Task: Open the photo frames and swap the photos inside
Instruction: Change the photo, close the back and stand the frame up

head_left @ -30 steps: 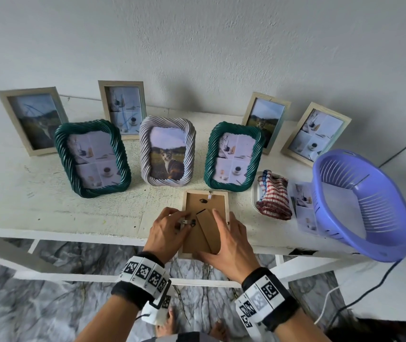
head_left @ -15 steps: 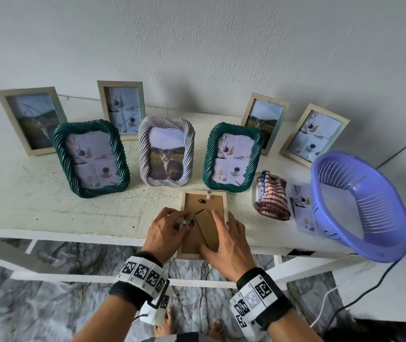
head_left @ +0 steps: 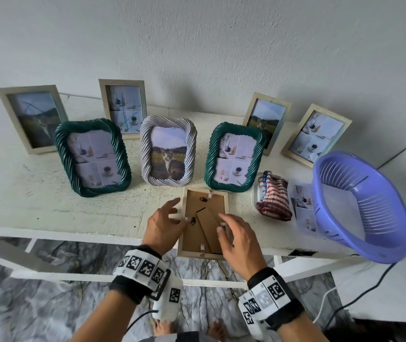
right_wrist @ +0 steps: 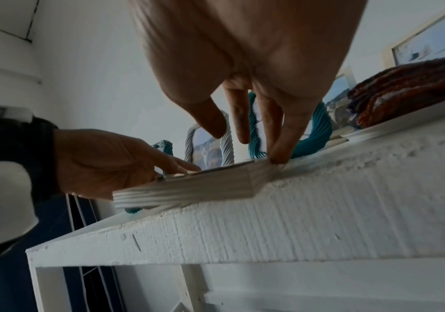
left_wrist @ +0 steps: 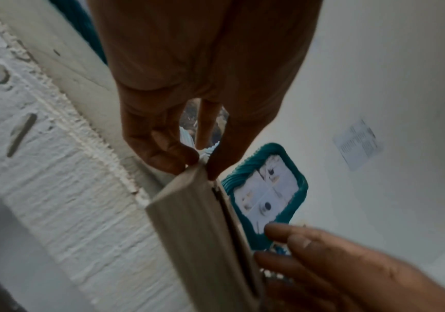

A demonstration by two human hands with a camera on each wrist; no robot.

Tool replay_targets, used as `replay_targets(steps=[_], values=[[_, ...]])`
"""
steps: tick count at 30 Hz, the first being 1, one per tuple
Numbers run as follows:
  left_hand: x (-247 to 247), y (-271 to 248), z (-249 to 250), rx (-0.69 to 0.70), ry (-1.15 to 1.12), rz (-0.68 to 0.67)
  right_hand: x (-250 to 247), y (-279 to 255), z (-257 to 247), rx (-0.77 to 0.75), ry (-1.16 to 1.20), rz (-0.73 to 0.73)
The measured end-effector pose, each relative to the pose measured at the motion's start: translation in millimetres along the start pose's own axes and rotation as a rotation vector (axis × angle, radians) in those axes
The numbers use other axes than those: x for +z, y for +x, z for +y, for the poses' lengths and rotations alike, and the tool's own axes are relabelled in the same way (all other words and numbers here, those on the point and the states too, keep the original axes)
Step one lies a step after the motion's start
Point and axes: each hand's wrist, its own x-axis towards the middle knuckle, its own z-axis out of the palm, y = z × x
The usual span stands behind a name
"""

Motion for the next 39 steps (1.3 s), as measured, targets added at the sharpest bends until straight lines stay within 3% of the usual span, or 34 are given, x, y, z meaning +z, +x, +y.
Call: replay_targets(steps=[3,7,11,16,22,25,28,30,35,39], values=[[-8,1,4,-0.052,-0.164,-0.098,-9,6,-8,0.028,0.004,-0.061],[-10,-8,27,0.001,-0.318,-0.121,-22,17,-26,0.184,0.105,-0.224],[-2,-16,49,0.009,-0.583,-0.135,-49,26,-48,0.137,0.071,-0.174],[14,-12,63,0.049,-0.637,-0.323,-69,31,-46,0.125,0.050,-0.112],[22,-5,45,0.071,-0.386,-0.211,-79,23,-4,0.222,0.301,0.023],[19,-5,32,0.045,-0.344,-0.190,-73,13,-4,0.319,0.633,0.060],[15,-8,30,0.044,-0.416,-0.268,-63,8,-13,0.382,0.904,0.059],[9,-14,35,0.054,-0.481,-0.293,-56,9,-16,0.376,0.969,0.054],[4,-21,36,0.117,-0.639,-0.134,-38,9,-16,0.377,1.011,0.087],[5,-18,29,0.152,-0.644,-0.103,-26,13,-16,0.419,1.077,-0.034]])
